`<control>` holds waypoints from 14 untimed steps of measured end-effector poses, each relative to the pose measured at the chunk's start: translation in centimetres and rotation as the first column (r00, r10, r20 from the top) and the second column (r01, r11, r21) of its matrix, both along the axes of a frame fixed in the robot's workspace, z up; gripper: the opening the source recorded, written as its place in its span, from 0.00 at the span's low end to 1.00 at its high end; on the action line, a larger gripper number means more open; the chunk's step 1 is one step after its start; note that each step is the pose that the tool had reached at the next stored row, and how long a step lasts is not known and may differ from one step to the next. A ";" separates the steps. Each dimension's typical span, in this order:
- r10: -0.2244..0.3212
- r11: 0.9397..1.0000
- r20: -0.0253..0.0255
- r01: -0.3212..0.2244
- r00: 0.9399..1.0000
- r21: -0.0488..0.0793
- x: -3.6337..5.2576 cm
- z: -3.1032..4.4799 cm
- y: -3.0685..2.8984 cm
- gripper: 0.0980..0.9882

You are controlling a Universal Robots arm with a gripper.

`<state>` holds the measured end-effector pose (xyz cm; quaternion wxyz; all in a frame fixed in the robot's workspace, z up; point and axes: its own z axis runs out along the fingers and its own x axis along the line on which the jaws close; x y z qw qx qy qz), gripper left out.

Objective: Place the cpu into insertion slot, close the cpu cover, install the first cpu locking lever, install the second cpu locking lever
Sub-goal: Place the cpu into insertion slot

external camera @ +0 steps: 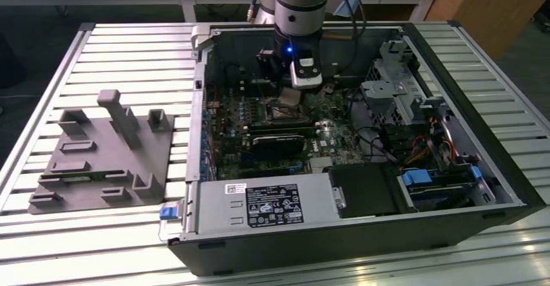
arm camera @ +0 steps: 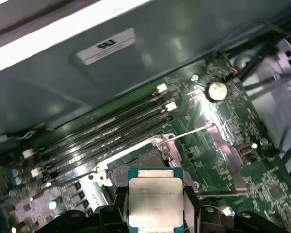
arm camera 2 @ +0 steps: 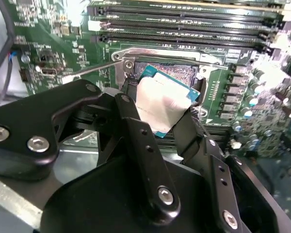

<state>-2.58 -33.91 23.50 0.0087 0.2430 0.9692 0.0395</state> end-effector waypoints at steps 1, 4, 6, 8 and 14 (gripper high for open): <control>-0.015 1.000 0.000 0.015 1.000 -0.001 0.00 0.00 0.00 0.50; -0.061 0.998 0.002 0.061 0.998 -0.002 0.00 -0.02 0.00 0.50; -0.095 0.995 0.002 0.095 0.995 -0.002 0.00 -0.03 0.00 0.50; -0.126 0.992 0.002 0.126 0.992 -0.002 0.00 -0.04 0.00 0.50; -0.223 0.975 0.002 0.223 0.975 -0.002 0.00 -0.14 0.00 0.50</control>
